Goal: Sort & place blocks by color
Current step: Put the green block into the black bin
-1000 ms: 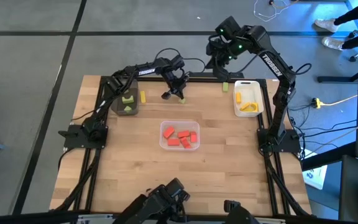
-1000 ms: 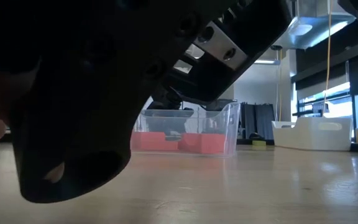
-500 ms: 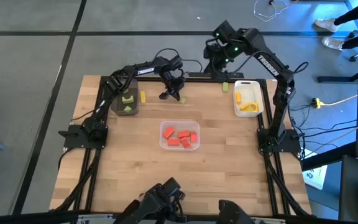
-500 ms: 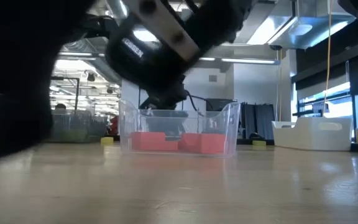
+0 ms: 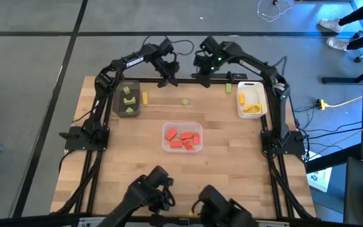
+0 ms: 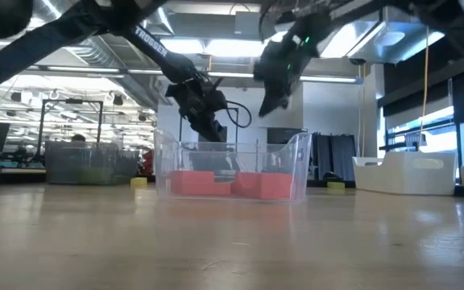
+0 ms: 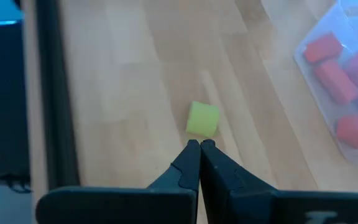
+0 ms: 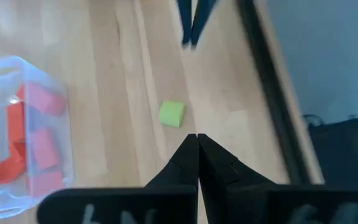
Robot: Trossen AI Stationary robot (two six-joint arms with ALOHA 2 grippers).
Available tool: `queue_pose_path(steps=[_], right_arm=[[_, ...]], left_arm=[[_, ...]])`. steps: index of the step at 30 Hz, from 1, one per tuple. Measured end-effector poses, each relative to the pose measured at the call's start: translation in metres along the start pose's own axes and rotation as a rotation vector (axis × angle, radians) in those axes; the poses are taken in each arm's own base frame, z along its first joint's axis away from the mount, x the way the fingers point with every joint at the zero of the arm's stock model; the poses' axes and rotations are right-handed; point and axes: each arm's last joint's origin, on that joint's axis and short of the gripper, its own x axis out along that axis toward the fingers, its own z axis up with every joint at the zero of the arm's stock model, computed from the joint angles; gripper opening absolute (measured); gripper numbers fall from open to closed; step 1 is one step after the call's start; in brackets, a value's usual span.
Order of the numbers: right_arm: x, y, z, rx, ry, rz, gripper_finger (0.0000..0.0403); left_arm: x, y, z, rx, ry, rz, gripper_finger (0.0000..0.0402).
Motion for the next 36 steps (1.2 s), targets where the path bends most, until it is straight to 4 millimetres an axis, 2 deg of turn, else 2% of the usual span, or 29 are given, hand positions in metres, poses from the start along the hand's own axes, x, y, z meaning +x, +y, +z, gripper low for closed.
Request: queue_pose_path(steps=[5,9,13,20,25,36], right_arm=[[0.052,-0.02,-0.006,0.038,0.052,0.111,0.0],[0.086,-0.031,-0.013,0.073,0.114,0.154,0.0],[0.112,-0.033,-0.022,0.109,0.208,0.199,0.0],[0.157,-0.03,-0.04,0.101,0.316,0.284,0.0],[0.171,-0.024,-0.042,0.035,0.32,0.304,0.0],[0.174,-0.027,-0.04,-0.258,0.286,0.275,0.0]], left_arm=[[-0.021,0.0,-0.001,-0.017,0.012,0.046,0.0],[-0.033,-0.001,0.001,-0.03,0.012,0.079,0.0],[-0.041,0.0,0.001,-0.055,0.008,0.101,0.0],[-0.042,0.0,0.001,-0.062,0.01,0.104,0.0],[-0.041,-0.001,0.002,-0.06,0.011,0.101,0.0],[-0.041,-0.001,0.002,-0.093,0.01,0.102,0.0]])
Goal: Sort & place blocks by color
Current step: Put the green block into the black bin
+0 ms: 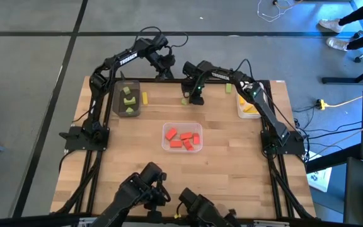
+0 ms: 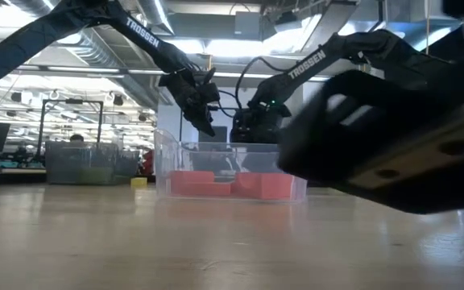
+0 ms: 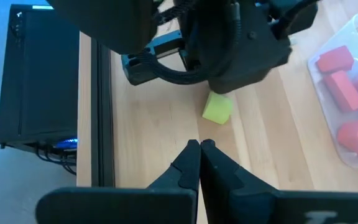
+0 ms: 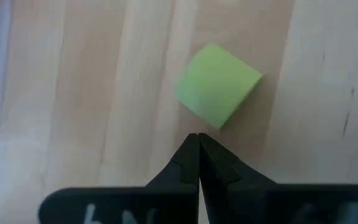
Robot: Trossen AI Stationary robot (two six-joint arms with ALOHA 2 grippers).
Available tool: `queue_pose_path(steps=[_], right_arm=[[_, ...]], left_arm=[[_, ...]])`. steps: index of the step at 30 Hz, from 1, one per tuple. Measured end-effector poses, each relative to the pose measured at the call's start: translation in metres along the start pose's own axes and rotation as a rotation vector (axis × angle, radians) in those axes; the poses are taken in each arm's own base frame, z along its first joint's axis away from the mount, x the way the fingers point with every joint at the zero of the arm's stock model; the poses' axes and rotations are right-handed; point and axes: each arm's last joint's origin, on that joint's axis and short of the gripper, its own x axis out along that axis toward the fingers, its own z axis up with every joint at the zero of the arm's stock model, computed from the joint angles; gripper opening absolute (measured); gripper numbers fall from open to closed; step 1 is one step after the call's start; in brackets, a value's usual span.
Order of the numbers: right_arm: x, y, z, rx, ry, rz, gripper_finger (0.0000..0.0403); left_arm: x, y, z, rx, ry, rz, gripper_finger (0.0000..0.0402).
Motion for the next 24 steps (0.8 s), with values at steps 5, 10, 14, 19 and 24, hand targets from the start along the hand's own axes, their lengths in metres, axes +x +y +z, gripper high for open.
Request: queue_pose_path(steps=[5,10,14,19,24], right_arm=[[0.0,-0.001,0.001,-0.19,-0.004,-0.014,0.0],[0.0,-0.003,0.003,-0.445,-0.015,-0.039,0.0],[0.0,-0.004,0.005,-0.546,-0.026,-0.048,0.0],[-0.001,-0.006,0.005,-0.683,-0.05,-0.066,0.0],[-0.003,-0.01,0.005,-0.762,-0.046,-0.101,0.0]], left_arm=[[0.0,0.0,0.0,-0.018,0.0,0.0,0.0],[0.0,0.0,0.0,-0.046,0.001,0.0,0.0],[0.0,0.0,0.0,-0.046,0.013,0.012,0.0],[0.0,0.001,-0.001,-0.047,0.039,0.037,0.0],[0.0,0.001,-0.001,-0.053,0.039,0.037,0.0]])
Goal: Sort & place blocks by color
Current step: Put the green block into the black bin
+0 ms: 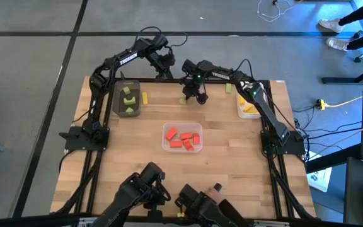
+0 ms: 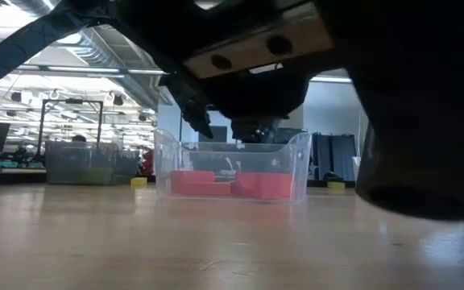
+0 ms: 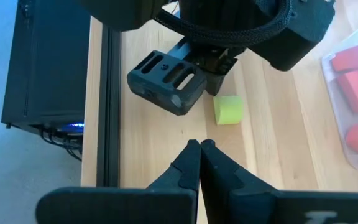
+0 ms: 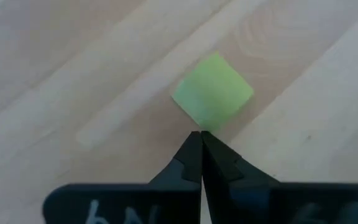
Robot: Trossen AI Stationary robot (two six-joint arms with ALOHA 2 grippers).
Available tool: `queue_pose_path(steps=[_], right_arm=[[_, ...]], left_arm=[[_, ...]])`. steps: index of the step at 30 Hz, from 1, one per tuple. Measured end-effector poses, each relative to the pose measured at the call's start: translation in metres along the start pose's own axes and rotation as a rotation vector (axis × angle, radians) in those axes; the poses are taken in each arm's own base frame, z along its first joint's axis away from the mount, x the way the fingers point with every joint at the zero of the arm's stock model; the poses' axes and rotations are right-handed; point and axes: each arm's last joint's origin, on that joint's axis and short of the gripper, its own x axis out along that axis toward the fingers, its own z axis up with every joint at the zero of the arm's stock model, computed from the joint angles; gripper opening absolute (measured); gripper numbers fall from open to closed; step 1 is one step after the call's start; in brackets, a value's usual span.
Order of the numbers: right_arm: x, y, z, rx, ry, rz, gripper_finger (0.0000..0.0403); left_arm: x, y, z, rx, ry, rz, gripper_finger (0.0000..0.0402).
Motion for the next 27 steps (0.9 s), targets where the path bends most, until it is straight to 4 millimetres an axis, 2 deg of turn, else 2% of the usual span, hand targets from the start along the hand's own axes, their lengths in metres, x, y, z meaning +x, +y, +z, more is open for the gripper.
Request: queue_pose_path(steps=[4,10,13,15,17,23,27], right_arm=[[-0.009,-0.006,-0.001,0.043,0.008,-0.035,0.0],[-0.049,-0.019,0.016,0.206,-0.055,-0.076,0.0],[-0.068,-0.019,0.026,0.288,-0.047,-0.057,0.0],[-0.074,-0.015,0.029,0.308,-0.039,-0.027,0.0],[-0.075,-0.011,0.029,0.357,-0.027,-0.01,0.0],[-0.069,-0.014,0.035,0.657,-0.005,-0.039,0.0],[-0.062,-0.021,0.047,0.715,-0.094,-0.074,0.0]], left_arm=[[0.0,0.0,0.0,-0.014,0.0,0.0,0.0],[0.0,0.0,-0.001,-0.014,0.021,0.02,0.0],[0.0,0.001,-0.001,-0.012,0.025,0.023,0.0],[0.0,0.001,-0.001,-0.013,0.025,0.023,0.0],[0.0,0.0,-0.001,-0.014,0.028,0.02,0.0],[0.0,-0.001,-0.004,-0.03,0.052,0.012,0.0],[0.0,-0.001,-0.004,-0.031,0.057,0.014,0.0]])
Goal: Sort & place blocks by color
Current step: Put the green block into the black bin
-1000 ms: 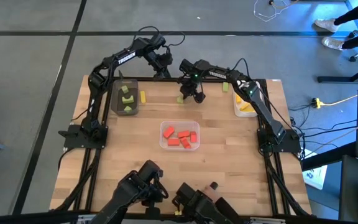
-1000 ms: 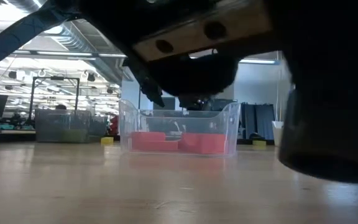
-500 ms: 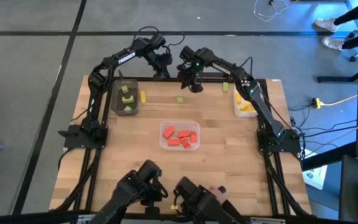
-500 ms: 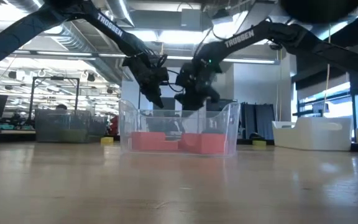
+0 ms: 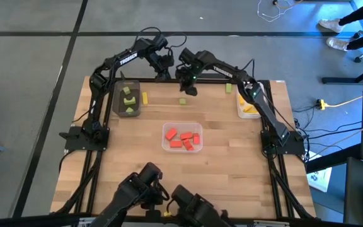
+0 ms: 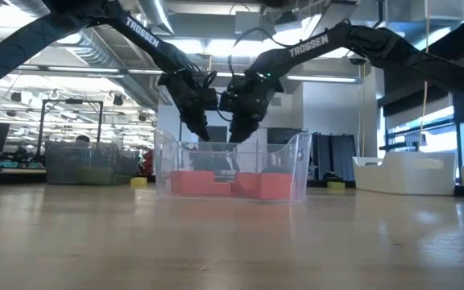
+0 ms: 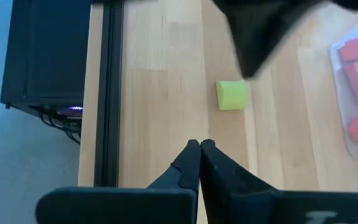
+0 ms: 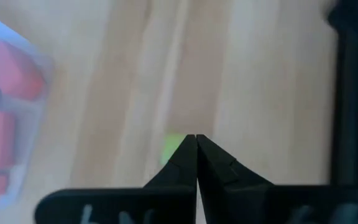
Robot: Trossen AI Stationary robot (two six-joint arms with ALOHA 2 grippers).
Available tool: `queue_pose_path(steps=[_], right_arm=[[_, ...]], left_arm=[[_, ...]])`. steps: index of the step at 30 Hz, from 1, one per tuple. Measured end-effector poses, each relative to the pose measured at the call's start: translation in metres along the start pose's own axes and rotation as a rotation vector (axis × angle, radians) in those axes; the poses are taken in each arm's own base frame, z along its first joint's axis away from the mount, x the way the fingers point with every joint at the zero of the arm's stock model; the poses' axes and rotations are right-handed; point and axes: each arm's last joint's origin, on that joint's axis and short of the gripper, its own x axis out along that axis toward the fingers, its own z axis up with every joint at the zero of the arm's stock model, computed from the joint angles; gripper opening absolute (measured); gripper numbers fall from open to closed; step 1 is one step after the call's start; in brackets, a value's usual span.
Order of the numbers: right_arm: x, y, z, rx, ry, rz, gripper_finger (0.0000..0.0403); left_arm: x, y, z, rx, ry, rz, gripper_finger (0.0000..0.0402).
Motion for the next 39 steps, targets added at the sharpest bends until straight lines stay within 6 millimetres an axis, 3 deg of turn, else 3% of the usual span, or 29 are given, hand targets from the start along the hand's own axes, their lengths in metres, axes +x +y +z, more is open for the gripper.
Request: queue_pose_path(steps=[7,13,16,23,31,39], right_arm=[[0.017,0.006,0.008,-0.034,-0.007,0.002,0.0],[-0.004,0.017,0.005,0.016,0.071,0.032,0.0],[-0.022,0.025,0.004,0.04,0.102,0.04,0.0],[-0.081,0.045,0.004,0.063,0.118,-0.003,0.0],[-0.161,0.071,0.001,0.049,0.047,-0.141,0.0],[-0.213,0.088,-0.012,0.073,0.01,-0.221,0.0]], left_arm=[[-0.013,-0.006,0.002,-0.004,0.014,0.015,0.0],[-0.039,-0.02,0.009,0.034,0.024,0.057,0.0],[-0.048,-0.027,0.01,0.019,0.045,0.059,0.0],[-0.046,-0.044,0.009,-0.047,0.122,-0.018,0.0],[-0.022,-0.076,0.033,0.03,0.178,-0.034,0.0],[0.014,-0.105,0.066,-0.008,0.152,0.172,0.0]])
